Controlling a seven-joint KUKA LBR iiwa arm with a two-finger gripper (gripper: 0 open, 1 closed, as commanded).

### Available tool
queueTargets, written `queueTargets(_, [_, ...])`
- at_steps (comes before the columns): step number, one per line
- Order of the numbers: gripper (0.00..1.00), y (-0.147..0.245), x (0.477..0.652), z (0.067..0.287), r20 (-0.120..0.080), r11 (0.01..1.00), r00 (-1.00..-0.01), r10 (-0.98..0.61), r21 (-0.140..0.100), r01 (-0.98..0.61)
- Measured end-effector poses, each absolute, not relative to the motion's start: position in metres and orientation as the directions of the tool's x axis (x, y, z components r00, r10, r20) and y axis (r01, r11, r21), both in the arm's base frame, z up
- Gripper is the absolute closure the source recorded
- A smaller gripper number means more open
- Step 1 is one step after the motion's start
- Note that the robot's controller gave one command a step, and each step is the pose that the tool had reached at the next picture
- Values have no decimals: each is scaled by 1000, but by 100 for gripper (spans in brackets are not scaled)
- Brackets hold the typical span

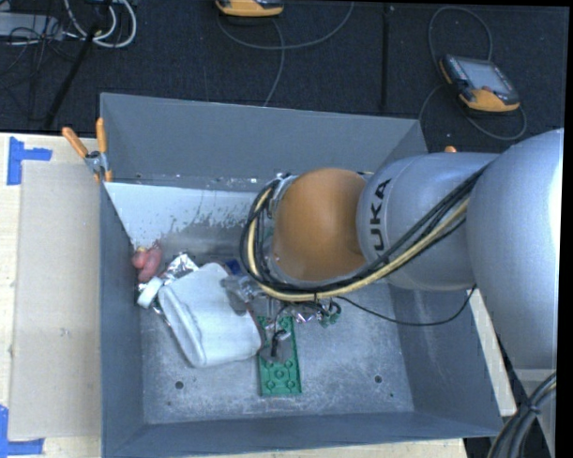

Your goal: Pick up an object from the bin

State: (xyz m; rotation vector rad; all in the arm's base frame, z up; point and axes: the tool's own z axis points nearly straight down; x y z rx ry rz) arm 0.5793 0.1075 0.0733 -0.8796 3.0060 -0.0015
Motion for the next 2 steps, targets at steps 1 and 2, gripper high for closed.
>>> queueTargets(1, [100, 108, 575, 71, 8, 842, -842, -540, 0, -540])
queueTargets(2, [100, 117, 576, 199, -9, 791, -791, -612, -4, -612])
